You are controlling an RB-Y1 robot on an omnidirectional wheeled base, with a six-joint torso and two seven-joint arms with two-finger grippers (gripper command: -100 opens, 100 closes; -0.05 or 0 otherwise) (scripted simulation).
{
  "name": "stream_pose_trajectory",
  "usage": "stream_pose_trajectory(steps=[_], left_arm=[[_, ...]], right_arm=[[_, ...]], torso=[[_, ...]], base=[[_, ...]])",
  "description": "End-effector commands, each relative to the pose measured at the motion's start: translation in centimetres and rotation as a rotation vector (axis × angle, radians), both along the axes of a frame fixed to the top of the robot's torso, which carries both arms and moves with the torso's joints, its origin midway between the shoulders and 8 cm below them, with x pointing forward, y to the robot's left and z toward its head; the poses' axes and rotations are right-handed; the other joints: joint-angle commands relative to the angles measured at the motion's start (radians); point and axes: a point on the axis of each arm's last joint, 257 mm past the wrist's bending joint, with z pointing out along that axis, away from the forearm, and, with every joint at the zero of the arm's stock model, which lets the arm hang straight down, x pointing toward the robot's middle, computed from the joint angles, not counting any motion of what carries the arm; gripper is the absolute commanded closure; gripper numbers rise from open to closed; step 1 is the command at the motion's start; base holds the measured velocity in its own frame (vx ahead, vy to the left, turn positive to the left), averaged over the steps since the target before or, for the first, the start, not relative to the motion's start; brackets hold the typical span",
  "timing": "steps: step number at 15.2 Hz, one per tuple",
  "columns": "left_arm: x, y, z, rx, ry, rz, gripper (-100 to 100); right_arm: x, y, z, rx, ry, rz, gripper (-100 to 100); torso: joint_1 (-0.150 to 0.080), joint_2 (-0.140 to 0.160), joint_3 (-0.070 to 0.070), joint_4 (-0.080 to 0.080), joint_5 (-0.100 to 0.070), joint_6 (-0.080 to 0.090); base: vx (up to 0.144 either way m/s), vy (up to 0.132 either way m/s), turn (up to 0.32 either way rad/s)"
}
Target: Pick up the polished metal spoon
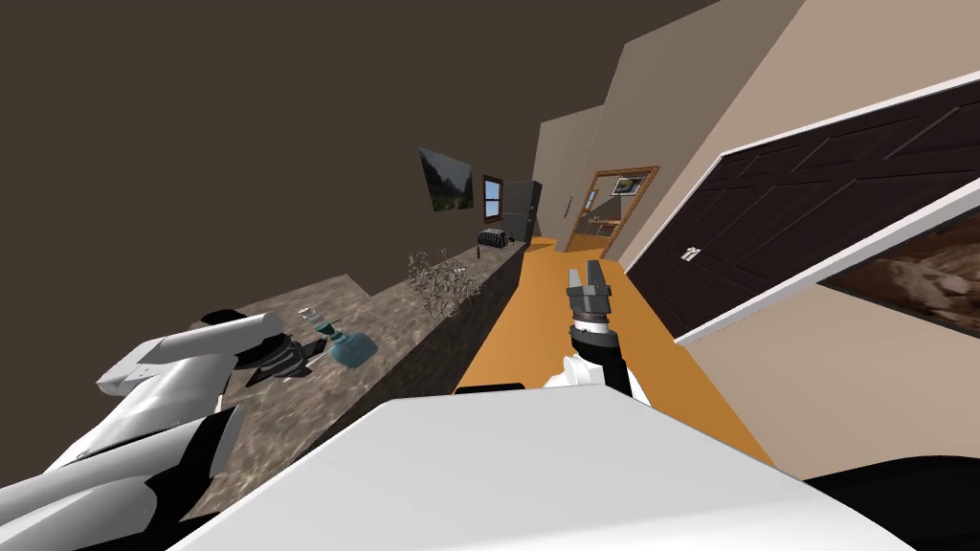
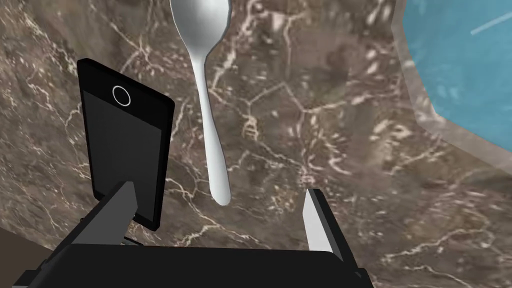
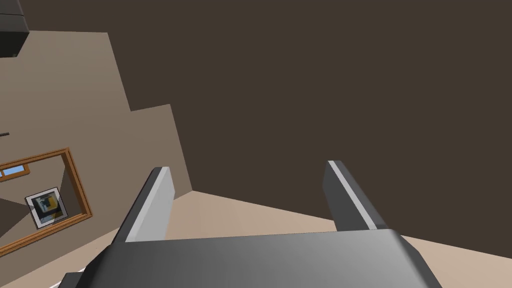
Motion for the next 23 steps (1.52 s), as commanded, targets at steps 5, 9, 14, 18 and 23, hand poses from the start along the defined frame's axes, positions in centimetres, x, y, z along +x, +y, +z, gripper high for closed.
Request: stream_pose_trajectory(steps=[5, 9, 14, 18, 23], left_arm=[[-1.4, -1.9, -1.0, -0.132, 0.031, 0.065, -100], [-2.0, -3.5, -1.5, -0.220, 0.045, 0.101, -100], [-2.5, -6.1, -2.0, -0.348, 0.061, 0.141, -100], [-1.3, -6.5, -2.2, -0.345, 0.044, 0.144, -100], [-0.6, -6.7, -2.6, -0.333, 0.050, 0.152, -100]], right_arm=[[0.0, 0.0, 0.0, 0.000, 0.000, 0.000, 0], [0.0, 0.0, 0.0, 0.000, 0.000, 0.000, 0], [0.0, 0.0, 0.0, 0.000, 0.000, 0.000, 0], [0.0, 0.0, 0.0, 0.000, 0.000, 0.000, 0], [0.0, 0.0, 0.0, 0.000, 0.000, 0.000, 0]], torso=[[0.003, -0.001, -0.001, 0.000, 0.001, 0.000], [0.003, -0.002, -0.001, 0.000, 0.001, 0.000], [0.007, -0.003, -0.002, -0.001, 0.001, 0.000], [0.001, -0.001, -0.001, 0.000, 0.001, 0.000], [-0.002, 0.000, 0.000, 0.000, 0.000, 0.000]], base=[[0.020, 0.043, -0.108], [0.023, 0.054, -0.113], [0.043, 0.096, -0.101], [0.012, 0.035, -0.030], [-0.003, -0.003, -0.008]])
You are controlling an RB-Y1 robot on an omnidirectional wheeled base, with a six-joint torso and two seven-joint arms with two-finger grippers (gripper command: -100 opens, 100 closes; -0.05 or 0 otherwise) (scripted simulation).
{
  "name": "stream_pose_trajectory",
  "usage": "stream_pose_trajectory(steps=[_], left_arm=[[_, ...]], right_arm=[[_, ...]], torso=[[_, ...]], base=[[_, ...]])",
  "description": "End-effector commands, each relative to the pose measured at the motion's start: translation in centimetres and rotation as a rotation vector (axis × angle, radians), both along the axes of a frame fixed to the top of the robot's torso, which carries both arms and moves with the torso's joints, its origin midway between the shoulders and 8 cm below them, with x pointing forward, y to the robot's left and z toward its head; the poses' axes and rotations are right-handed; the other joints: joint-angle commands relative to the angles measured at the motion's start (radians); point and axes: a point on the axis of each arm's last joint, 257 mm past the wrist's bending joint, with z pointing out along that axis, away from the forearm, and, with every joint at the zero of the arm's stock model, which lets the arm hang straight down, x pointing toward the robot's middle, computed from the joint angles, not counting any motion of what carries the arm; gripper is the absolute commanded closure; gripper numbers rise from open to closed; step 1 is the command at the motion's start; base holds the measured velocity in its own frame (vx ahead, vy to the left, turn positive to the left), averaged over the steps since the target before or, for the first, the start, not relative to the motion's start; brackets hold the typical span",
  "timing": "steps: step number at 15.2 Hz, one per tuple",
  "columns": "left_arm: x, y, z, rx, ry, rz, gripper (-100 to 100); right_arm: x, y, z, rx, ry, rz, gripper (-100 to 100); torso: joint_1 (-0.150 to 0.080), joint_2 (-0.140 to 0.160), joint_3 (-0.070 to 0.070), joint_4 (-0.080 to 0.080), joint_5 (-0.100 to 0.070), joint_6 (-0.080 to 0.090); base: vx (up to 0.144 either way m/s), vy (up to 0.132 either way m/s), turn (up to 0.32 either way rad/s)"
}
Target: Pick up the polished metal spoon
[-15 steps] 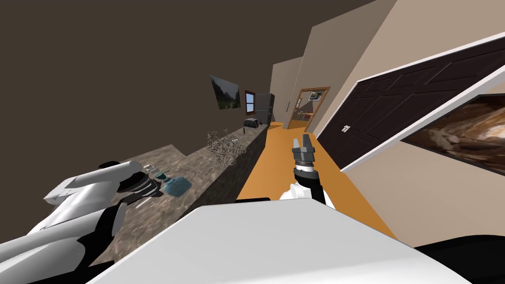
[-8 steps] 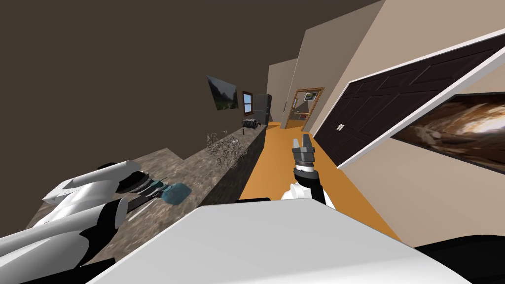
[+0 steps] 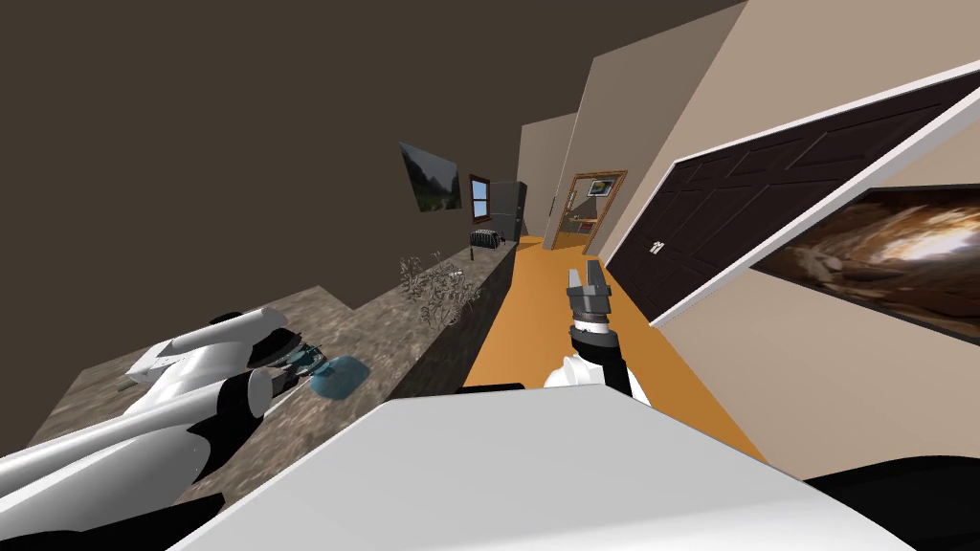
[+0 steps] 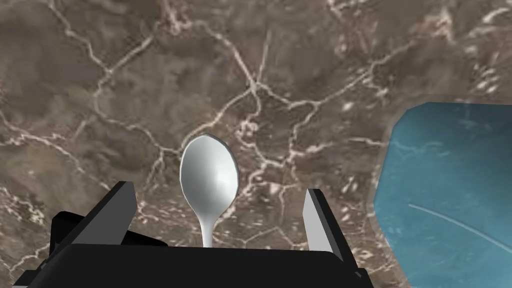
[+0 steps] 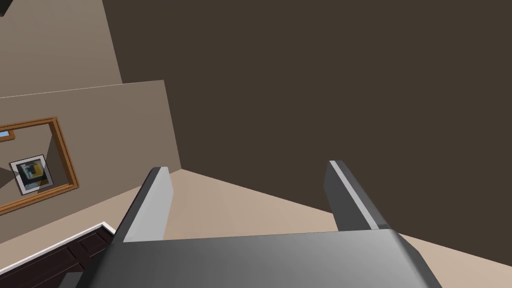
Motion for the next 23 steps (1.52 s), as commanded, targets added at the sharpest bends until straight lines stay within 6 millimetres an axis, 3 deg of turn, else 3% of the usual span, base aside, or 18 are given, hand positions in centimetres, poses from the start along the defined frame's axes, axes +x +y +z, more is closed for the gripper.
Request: stream_pose_trajectory(steps=[1, 10, 12, 14, 15, 16, 20, 21, 23], left_arm=[[0.7, -0.3, -0.2, 0.000, -0.003, 0.002, -100], [0.6, -0.2, -0.2, 0.005, 0.002, 0.002, -100], [1.2, -1.2, -2.0, 0.005, 0.003, 0.017, -100], [1.4, -1.7, -2.7, 0.005, 0.004, 0.023, -100], [1.1, -1.4, -2.2, 0.003, 0.005, 0.018, -100], [1.2, -1.5, -2.3, 0.004, 0.004, 0.020, 100], [1.2, -1.4, -2.2, 0.005, 0.004, 0.018, 100], [0.7, -0.5, -0.7, 0.005, 0.003, 0.007, 100], [1.0, -0.7, -1.0, 0.005, 0.001, 0.015, 100]], right_arm=[[0.0, 0.0, 0.0, 0.000, 0.000, 0.000, 0], [0.0, 0.0, 0.0, 0.000, 0.000, 0.000, 0], [0.0, 0.0, 0.0, 0.000, 0.000, 0.000, 0], [0.0, 0.0, 0.0, 0.000, 0.000, 0.000, 0], [0.0, 0.0, 0.0, 0.000, 0.000, 0.000, 0], [0.0, 0.0, 0.0, 0.000, 0.000, 0.000, 0], [0.0, 0.0, 0.0, 0.000, 0.000, 0.000, 0], [0.0, 0.0, 0.0, 0.000, 0.000, 0.000, 0], [0.0, 0.0, 0.0, 0.000, 0.000, 0.000, 0]], torso=[[0.000, 0.000, 0.000, 0.000, 0.000, 0.000], [0.000, 0.000, 0.000, 0.000, 0.000, 0.000], [0.000, 0.000, 0.000, 0.000, 0.000, 0.000], [0.000, 0.000, 0.000, 0.000, 0.000, 0.000], [0.000, 0.000, 0.000, 0.000, 0.000, 0.000], [0.000, 0.000, 0.000, 0.000, 0.000, 0.000], [0.001, 0.000, 0.000, 0.000, 0.001, -0.001], [0.001, 0.000, 0.000, 0.000, 0.002, -0.001], [0.003, 0.001, 0.000, 0.000, 0.000, -0.002]], base=[[-0.005, -0.005, -0.014], [-0.002, -0.002, -0.007], [-0.008, -0.013, -0.040], [-0.006, -0.004, -0.019], [-0.001, -0.007, -0.017], [0.000, 0.000, 0.000], [0.001, 0.002, 0.000], [0.000, 0.008, 0.023], [0.011, 0.014, 0.038]])
